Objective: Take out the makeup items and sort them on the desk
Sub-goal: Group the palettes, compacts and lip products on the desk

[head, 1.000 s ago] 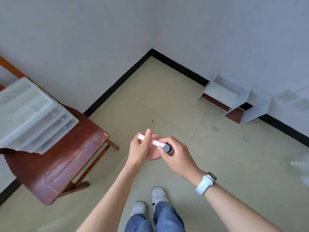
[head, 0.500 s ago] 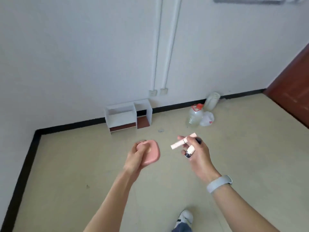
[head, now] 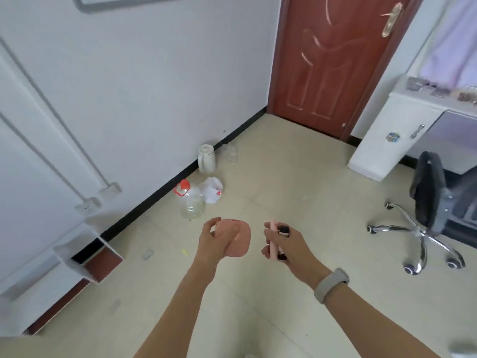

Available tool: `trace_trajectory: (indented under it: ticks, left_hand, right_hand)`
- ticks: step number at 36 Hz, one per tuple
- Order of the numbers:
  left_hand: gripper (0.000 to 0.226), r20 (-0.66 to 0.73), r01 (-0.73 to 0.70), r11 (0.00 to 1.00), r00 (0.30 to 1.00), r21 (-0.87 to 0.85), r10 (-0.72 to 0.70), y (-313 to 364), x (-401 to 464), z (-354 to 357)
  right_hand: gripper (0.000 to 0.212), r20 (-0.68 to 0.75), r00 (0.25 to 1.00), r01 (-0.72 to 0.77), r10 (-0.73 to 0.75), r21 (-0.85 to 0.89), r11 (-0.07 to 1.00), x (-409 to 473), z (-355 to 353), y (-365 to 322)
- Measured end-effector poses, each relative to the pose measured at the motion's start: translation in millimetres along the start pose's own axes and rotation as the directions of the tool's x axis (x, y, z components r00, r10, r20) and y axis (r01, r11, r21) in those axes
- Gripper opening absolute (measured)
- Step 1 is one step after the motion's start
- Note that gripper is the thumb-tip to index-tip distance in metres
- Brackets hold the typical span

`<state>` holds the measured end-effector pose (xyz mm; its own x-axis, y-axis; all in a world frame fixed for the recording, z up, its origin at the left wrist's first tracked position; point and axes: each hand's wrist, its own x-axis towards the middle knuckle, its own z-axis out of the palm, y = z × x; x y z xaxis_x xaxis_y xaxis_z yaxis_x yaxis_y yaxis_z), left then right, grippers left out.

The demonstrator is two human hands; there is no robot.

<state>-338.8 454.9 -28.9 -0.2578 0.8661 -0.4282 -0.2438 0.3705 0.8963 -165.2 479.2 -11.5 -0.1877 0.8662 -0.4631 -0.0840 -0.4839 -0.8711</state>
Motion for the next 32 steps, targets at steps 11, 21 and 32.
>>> trace_trajectory:
  ticks: [11,21,32]
  left_hand:
    - [0.054,0.152,0.017,0.981,0.987,0.193,-0.048,30.8,173.8,122.3]
    - [0.054,0.280,0.004,0.956,0.956,0.294,-0.090,95.9,352.6,243.0]
    - [0.056,0.538,-0.084,0.908,0.826,0.410,-0.166,122.7,464.4,477.7]
  right_hand:
    - [0.005,-0.253,0.966,-0.026,0.057,0.122,0.992,141.8,-97.8,-56.5]
    - [0.005,-0.470,0.877,0.005,0.101,0.219,0.976,283.5,-179.3,-143.1]
    - [0.004,-0.697,0.707,0.127,0.121,0.293,0.948,349.0,-331.0,-210.5]
